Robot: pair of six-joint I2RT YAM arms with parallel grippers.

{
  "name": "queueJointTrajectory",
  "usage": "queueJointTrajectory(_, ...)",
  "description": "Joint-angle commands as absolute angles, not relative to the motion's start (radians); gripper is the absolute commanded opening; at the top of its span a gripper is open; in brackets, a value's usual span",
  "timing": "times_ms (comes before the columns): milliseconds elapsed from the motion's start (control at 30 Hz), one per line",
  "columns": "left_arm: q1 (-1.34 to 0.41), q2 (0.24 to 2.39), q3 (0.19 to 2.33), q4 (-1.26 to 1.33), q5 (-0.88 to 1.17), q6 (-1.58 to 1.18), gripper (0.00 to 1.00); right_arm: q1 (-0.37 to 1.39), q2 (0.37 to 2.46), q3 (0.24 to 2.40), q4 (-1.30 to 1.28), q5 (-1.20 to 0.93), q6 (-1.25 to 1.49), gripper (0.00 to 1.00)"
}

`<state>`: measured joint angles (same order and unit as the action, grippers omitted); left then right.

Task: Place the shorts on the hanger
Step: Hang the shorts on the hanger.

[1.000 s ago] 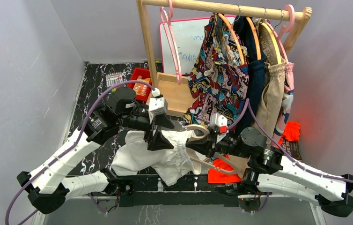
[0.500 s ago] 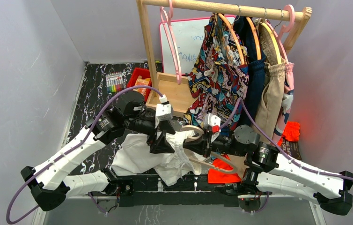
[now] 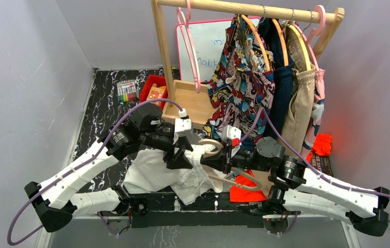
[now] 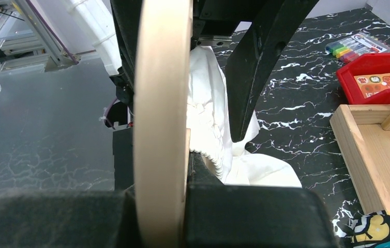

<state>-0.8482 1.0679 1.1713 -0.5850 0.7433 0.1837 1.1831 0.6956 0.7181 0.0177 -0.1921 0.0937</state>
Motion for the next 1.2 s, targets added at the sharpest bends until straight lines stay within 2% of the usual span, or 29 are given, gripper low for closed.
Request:
queueJointTrajectory(0, -0.857, 1.053, 1.158, -0.588, 0.737, 0.211, 0.61, 1.187, 0.684, 0.786, 0.124, -0.221, 0.094, 0.00)
queueJointTrajectory(100, -0.858, 1.049, 1.151, -0.587, 0.732, 0.216, 0.55, 1.187, 0.685, 0.791, 0.121, -0.230, 0.094, 0.00)
queueJointTrajectory(267, -0.860, 1.048, 1.150, -0.588, 0.739, 0.219, 0.32, 1.187, 0.696, 0.800, 0.109, -0.251, 0.094, 0.00)
queueJointTrajectory(333, -0.859, 1.045, 1.153, -0.588, 0.741, 0.221, 0.20, 1.187, 0.696, 0.806, 0.096, -0.252, 0.090, 0.00)
queueJointTrajectory(367, -0.860, 1.043, 1.155, -0.589, 0.741, 0.223, 0.08, 1.187, 0.696, 0.809, 0.087, -0.253, 0.086, 0.00)
queueJointTrajectory(400, -0.860, 1.039, 1.156, -0.589, 0.736, 0.226, 0.00, 1.187, 0.697, 0.812, 0.074, -0.254, 0.082, 0.00)
queueJointTrajectory(667, -0.860, 1.008, 1.156, -0.581, 0.719, 0.233, 0.00, 1.187, 0.703, 0.866, -0.062, -0.226, 0.064, 0.00)
queueJointTrajectory(700, -0.860, 1.005, 1.153, -0.577, 0.719, 0.233, 0.00, 1.187, 0.701, 0.868, -0.075, -0.223, 0.063, 0.02)
queueJointTrajectory(867, -0.860, 0.977, 1.135, -0.564, 0.701, 0.232, 0.00, 1.187, 0.698, 0.883, -0.150, -0.205, 0.058, 0.25)
queueJointTrajectory(933, -0.859, 0.965, 1.127, -0.557, 0.696, 0.232, 0.00, 1.187, 0.695, 0.888, -0.177, -0.201, 0.057, 0.30)
queueJointTrajectory(1167, -0.859, 0.940, 1.117, -0.543, 0.681, 0.227, 0.00, 1.187, 0.670, 0.888, -0.228, -0.168, 0.053, 0.33)
